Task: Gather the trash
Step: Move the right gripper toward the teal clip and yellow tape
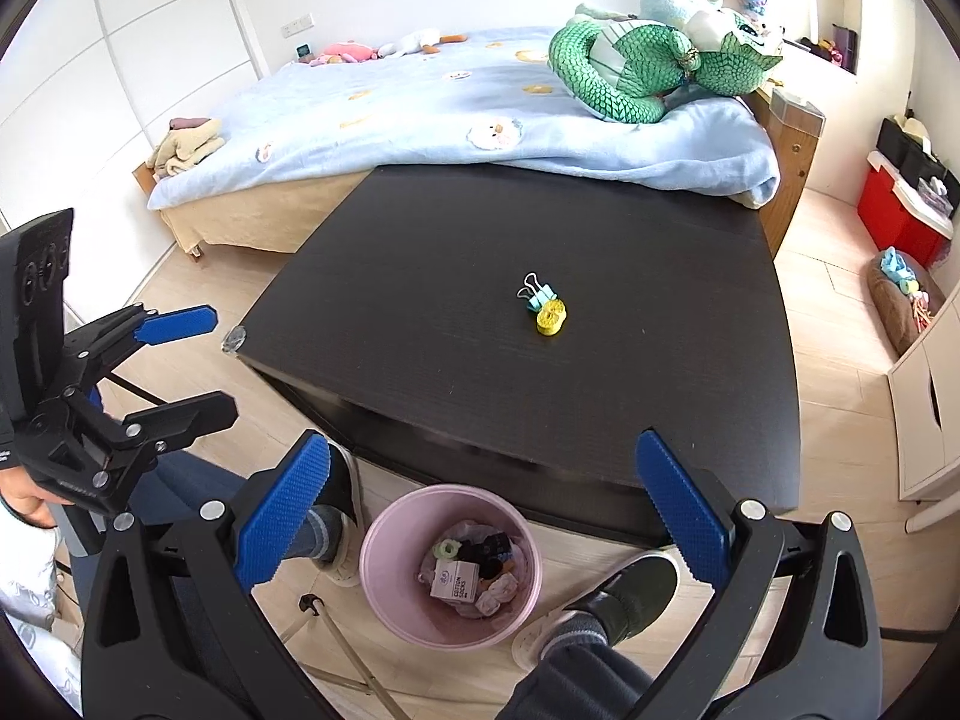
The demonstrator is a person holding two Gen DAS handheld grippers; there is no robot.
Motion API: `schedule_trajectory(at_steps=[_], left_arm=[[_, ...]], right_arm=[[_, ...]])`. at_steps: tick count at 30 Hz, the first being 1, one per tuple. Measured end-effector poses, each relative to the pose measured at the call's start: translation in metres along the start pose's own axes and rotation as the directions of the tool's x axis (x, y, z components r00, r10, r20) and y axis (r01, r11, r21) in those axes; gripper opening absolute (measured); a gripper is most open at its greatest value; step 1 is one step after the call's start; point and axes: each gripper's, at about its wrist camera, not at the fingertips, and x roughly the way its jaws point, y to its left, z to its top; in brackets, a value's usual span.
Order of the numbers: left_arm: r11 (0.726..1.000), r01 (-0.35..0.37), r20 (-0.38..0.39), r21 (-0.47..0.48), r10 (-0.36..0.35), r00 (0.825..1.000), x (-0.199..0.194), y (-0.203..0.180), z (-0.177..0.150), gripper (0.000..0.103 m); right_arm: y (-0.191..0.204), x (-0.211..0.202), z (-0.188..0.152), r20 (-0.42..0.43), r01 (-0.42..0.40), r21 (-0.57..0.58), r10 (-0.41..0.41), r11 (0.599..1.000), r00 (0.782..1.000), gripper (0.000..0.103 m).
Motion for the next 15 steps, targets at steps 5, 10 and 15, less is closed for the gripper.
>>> schedule_trajectory(at_steps=[5, 10, 15], left_arm=[[1.0, -0.025, 0.009, -0.002, 0.025, 1.0, 0.009, 0.011, 0.015, 0.095], [0.999, -0.047, 0.016, 0.008, 0.047, 0.999, 0.019, 0.019, 0.03, 0.095], [0.998, -0.059, 0.014, 0.015, 0.058, 0.998, 0.031, 0.026, 0.038, 0.095]], right_arm=[[-0.01, 0.028, 0.026, -0.036, 0.007, -0.001, -0.007, 1.0, 0.999, 0.1], [-0.018, 0.059, 0.047, -0.079, 0.022, -0.017, -0.023, 1.0, 0.997, 0.1], [-0.028, 0.101, 0.062, -0.147, 0.049, -0.046, -0.055, 0.998, 0.988, 0.1]])
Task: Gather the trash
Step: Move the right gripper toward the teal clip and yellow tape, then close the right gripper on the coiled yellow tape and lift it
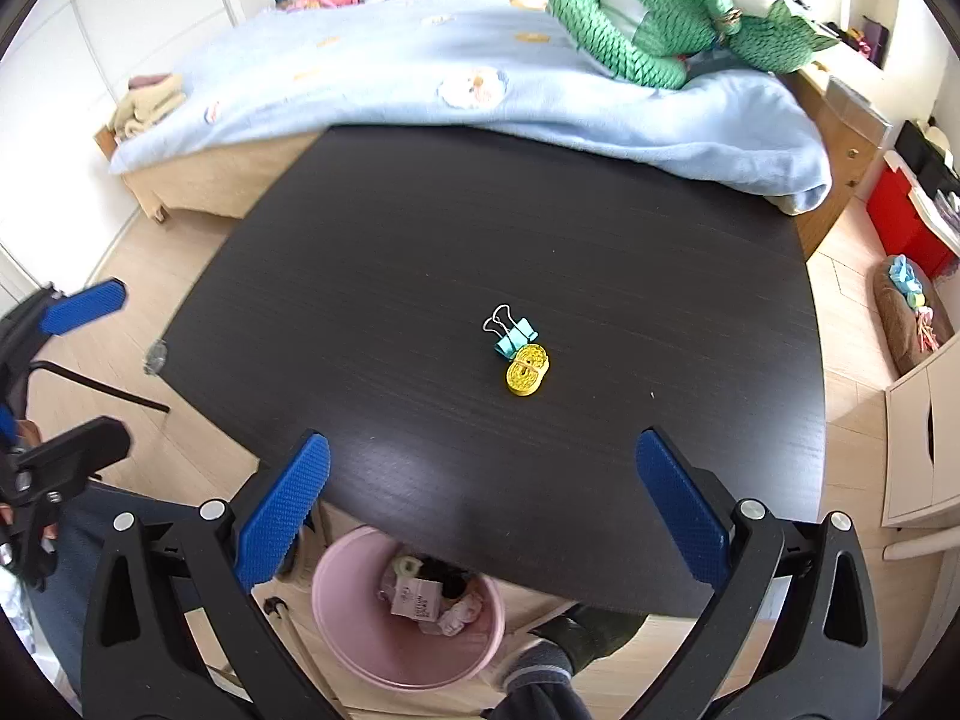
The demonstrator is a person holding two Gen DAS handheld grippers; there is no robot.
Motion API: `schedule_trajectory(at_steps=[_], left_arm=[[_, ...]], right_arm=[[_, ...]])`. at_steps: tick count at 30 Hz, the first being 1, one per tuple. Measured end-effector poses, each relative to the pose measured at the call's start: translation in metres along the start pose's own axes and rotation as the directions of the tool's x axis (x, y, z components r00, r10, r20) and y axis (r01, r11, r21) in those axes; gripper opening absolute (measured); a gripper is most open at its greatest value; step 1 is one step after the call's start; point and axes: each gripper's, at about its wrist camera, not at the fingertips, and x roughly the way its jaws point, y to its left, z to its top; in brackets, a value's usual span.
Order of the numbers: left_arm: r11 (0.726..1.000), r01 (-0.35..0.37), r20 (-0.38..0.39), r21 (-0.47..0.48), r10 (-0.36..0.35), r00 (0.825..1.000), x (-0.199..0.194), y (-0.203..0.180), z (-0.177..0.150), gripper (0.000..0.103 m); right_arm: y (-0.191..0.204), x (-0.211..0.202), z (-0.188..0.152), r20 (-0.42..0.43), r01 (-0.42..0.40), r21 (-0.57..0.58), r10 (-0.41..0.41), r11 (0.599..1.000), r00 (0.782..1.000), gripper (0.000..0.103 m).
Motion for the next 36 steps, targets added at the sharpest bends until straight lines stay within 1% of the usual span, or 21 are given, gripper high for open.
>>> schedule_trajectory(at_steps=[3, 8, 9, 10, 12, 14, 16, 17, 19, 22, 30, 32, 33, 36], left_arm=[[1.0, -0.018, -0.01, 0.007, 0.018, 1.0, 0.009, 0.005, 0.0, 0.095], [1.0, -0.03, -0.031, -0.003, 0.03, 0.999, 0.024, 0.013, -0.005, 0.095], [0.999, -0.032, -0.035, -0.006, 0.032, 0.999, 0.027, 0.014, -0.007, 0.095], [0.999, -0.034, -0.042, -0.009, 0.034, 0.999, 0.03, 0.015, -0.009, 0.095], [0.999, -0.034, -0.053, -0.015, 0.033, 0.998, 0.034, 0.018, -0.011, 0.095], [0.999, -0.036, -0.065, -0.021, 0.034, 0.997, 0.037, 0.02, -0.014, 0.095], [0.999, -0.038, -0.068, -0.024, 0.036, 0.997, 0.038, 0.021, -0.015, 0.095], [0.999, -0.036, -0.066, -0.026, 0.035, 0.997, 0.038, 0.022, -0.015, 0.095], [0.999, -0.034, -0.064, -0.028, 0.032, 0.997, 0.037, 0.022, -0.016, 0.095], [0.999, -0.035, -0.066, -0.024, 0.034, 0.997, 0.039, 0.021, -0.016, 0.095], [0.999, -0.04, -0.065, -0.02, 0.039, 0.997, 0.039, 0.021, -0.017, 0.095], [0.999, -0.042, -0.067, -0.016, 0.041, 0.997, 0.04, 0.02, -0.017, 0.095], [0.999, -0.042, -0.068, -0.016, 0.04, 0.997, 0.04, 0.02, -0.017, 0.095], [0.999, -0.041, -0.072, -0.012, 0.04, 0.997, 0.042, 0.018, -0.017, 0.095]], right_arm=[[-0.003, 0.023, 0.009, -0.04, 0.012, -0.02, -0.013, 1.0, 0.999, 0.1], [-0.01, 0.05, 0.017, -0.077, 0.021, -0.042, -0.024, 0.999, 0.997, 0.1], [-0.011, 0.055, 0.019, -0.086, 0.02, -0.046, -0.024, 0.999, 0.996, 0.097], [-0.012, 0.059, 0.019, -0.09, 0.017, -0.053, -0.021, 0.998, 0.996, 0.087], [-0.013, 0.069, 0.022, -0.111, 0.022, -0.068, -0.029, 0.997, 0.993, 0.077], [-0.012, 0.075, 0.022, -0.118, 0.011, -0.074, -0.02, 0.997, 0.993, 0.075], [-0.013, 0.08, 0.023, -0.12, 0.004, -0.071, -0.012, 0.998, 0.993, 0.064], [-0.013, 0.082, 0.023, -0.123, 0.006, -0.073, -0.015, 0.997, 0.992, 0.062], [-0.012, 0.086, 0.023, -0.13, 0.008, -0.08, -0.018, 0.997, 0.991, 0.054], [-0.012, 0.089, 0.024, -0.137, 0.006, -0.084, -0.017, 0.996, 0.99, 0.046], [-0.012, 0.094, 0.024, -0.144, 0.011, -0.089, -0.024, 0.996, 0.989, 0.033], [-0.013, 0.093, 0.025, -0.139, 0.018, -0.086, -0.03, 0.996, 0.99, 0.027], [-0.014, 0.093, 0.025, -0.136, 0.023, -0.085, -0.035, 0.996, 0.99, 0.021], [-0.015, 0.09, 0.024, -0.134, 0.02, -0.087, -0.032, 0.996, 0.991, 0.02]])
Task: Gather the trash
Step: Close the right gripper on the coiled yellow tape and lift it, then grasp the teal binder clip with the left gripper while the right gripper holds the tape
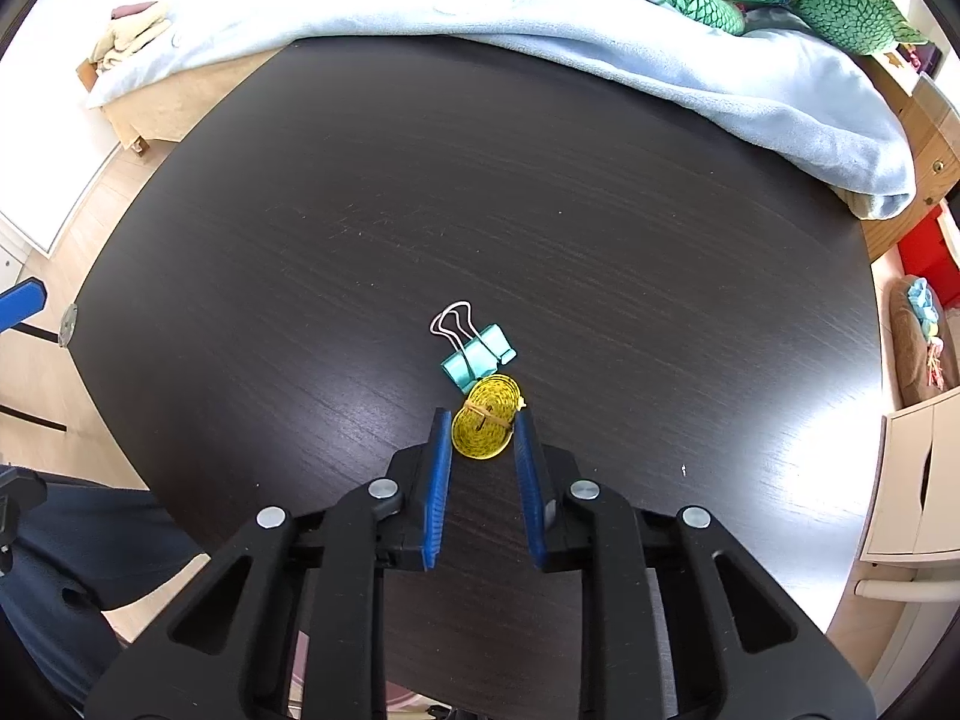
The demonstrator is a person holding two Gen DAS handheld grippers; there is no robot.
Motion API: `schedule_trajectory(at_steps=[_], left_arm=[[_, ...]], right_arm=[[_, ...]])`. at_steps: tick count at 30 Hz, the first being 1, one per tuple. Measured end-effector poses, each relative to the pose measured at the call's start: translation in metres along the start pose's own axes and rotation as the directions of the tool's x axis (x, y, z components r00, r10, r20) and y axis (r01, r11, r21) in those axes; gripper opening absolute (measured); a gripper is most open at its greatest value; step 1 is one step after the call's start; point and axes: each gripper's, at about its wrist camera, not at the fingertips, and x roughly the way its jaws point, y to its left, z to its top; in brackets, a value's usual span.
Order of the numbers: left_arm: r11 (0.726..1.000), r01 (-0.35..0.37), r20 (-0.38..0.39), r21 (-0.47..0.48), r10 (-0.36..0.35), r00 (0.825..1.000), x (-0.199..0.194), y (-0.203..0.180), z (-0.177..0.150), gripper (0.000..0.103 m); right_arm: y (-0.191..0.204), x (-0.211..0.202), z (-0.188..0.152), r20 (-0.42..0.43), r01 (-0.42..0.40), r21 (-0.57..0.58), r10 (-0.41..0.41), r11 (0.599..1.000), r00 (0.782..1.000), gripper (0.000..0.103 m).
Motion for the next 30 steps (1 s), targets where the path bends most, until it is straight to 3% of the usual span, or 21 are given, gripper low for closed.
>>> schedule_trajectory(at_steps=[15, 30], left_arm=[[0.999, 0.026, -0.005, 0.022, -0.026, 1.0, 0.005, -0.009, 0.016, 0.095], [0.994, 0.102, -0.052, 0.046, -0.099, 0.994, 0.042, -0.027, 0.071, 0.095]], right_arm=[[-0.011, -0.029, -0.014, 0.058, -0.006, 0.05, 0.004, 0.999, 0.998, 0.02], [-0.033, -0.046, -0.033, 0.069, -0.012, 0.093, 0.006, 0.996, 0.998, 0.02]])
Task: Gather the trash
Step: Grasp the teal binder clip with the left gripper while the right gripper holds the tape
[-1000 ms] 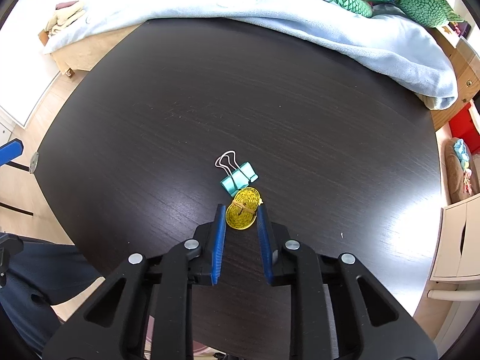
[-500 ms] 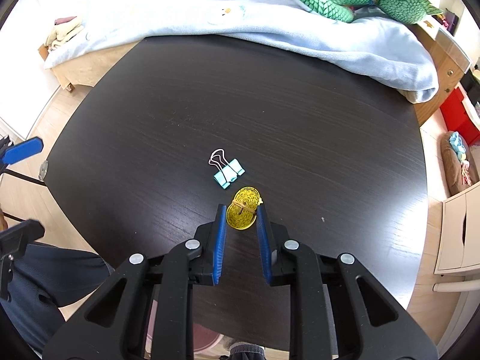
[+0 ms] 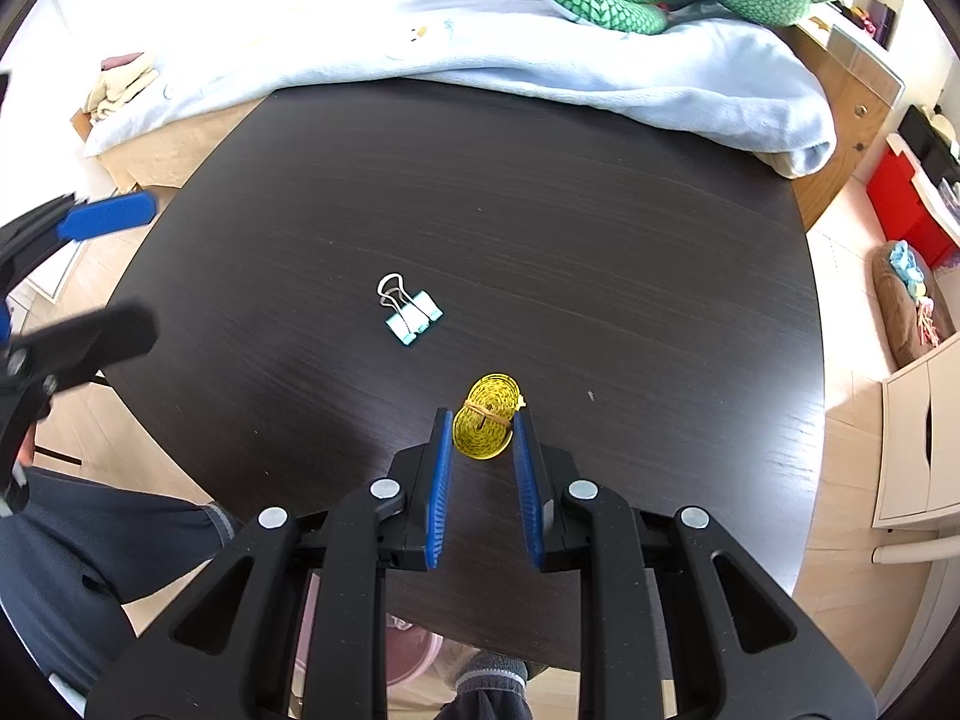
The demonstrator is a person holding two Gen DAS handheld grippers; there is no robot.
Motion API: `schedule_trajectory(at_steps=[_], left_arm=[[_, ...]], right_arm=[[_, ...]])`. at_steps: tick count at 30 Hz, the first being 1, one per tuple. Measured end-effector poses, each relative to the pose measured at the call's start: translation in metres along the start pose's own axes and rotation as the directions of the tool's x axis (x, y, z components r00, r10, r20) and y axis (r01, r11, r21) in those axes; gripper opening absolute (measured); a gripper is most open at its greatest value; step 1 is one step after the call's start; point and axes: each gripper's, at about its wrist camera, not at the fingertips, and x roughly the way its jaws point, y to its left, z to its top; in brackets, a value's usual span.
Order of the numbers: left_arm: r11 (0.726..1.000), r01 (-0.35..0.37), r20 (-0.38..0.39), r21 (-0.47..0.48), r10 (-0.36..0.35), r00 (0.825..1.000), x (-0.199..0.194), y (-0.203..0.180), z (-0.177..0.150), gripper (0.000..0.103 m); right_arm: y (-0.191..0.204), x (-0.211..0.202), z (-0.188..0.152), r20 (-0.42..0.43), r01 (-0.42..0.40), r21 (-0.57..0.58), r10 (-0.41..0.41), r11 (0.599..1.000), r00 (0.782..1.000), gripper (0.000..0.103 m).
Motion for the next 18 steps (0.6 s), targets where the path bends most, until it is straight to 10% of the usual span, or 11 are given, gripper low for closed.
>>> schedule_trajectory(at_steps=[13, 18], left_arm=[[0.989, 0.115, -0.142, -0.098, -0.128, 0.982, 0.064, 0.003, 0.031, 0.095], [0.984, 0.141, -0.187, -0.113, -0.16, 0.969, 0.081, 0.001, 0.033, 0.068]], right_arm=[[-0.014, -0.007, -0.009, -0.005, 0.003, 0.02, -0.003, 1.0, 1.0, 0.02], [-0.018, -0.006, -0.012, -0.01, 0.002, 0.027, -0.001, 1.0, 1.0, 0.02]])
